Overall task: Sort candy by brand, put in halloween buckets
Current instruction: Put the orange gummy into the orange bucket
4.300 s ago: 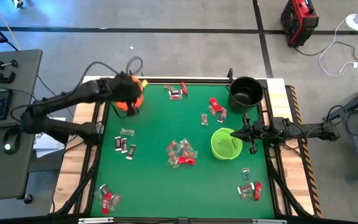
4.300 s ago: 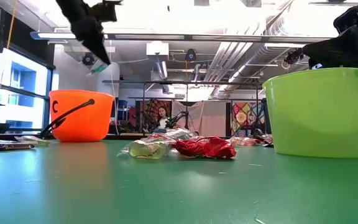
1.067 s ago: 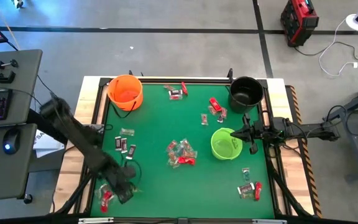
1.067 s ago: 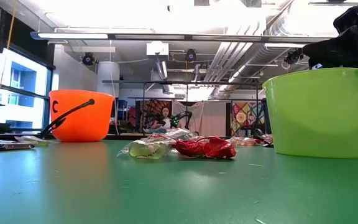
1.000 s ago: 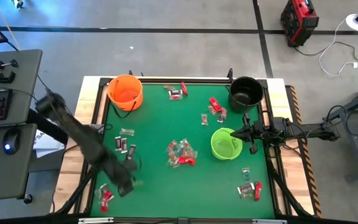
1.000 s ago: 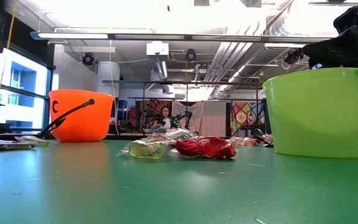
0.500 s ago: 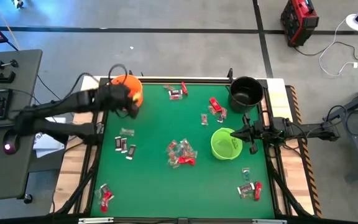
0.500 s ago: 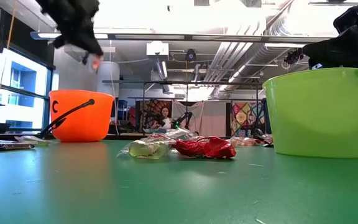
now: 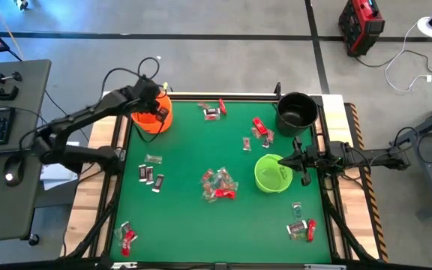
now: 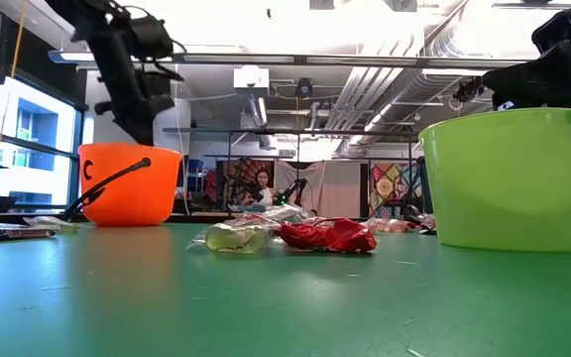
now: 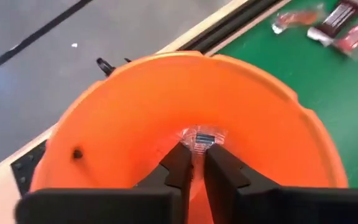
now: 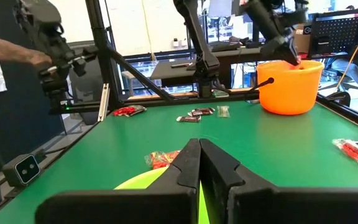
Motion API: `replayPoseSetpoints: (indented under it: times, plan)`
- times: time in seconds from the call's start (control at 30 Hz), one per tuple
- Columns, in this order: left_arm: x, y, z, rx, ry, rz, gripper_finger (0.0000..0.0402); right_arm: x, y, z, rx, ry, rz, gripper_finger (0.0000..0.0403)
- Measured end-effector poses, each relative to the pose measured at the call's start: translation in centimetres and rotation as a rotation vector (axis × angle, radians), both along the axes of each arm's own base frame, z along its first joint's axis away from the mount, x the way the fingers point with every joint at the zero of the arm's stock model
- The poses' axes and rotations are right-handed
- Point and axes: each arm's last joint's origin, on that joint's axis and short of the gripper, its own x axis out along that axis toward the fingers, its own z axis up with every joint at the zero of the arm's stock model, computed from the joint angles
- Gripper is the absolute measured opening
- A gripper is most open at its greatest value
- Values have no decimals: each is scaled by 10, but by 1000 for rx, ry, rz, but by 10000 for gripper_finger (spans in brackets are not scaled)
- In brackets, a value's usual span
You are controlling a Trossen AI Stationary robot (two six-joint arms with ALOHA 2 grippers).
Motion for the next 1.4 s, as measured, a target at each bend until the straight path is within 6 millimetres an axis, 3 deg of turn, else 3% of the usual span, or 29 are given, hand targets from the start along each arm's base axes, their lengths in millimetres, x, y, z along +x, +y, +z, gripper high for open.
replayPoseSetpoints:
  times: [0.27, 0.47, 0.57, 0.7, 0.83, 0.97, 1.1, 1.4]
  plan:
    - [0, 6, -6, -59, -1, -14, 132, 0, 0, 0, 0, 0, 0, 0]
    - [4, 8, 27, -39, -40, -53, 194, 0, 0, 0, 0, 0, 0, 0]
    - [4, 9, 40, -31, -42, -51, 213, 0, 0, 0, 0, 0, 0, 0]
    - [2, 11, 40, -118, -61, 19, 222, 0, 0, 0, 0, 0, 0, 0]
    - [9, 13, 51, -141, -169, -54, 221, 0, 0, 0, 0, 0, 0, 0]
    - [28, 23, 75, -134, -206, -139, 221, 0, 0, 0, 0, 0, 0, 0]
    - [61, 51, 75, -188, -122, -188, 221, 0, 0, 0, 0, 0, 0, 0]
    - [153, 120, 5, -234, 107, -473, 221, 0, 0, 0, 0, 1, 0, 0]
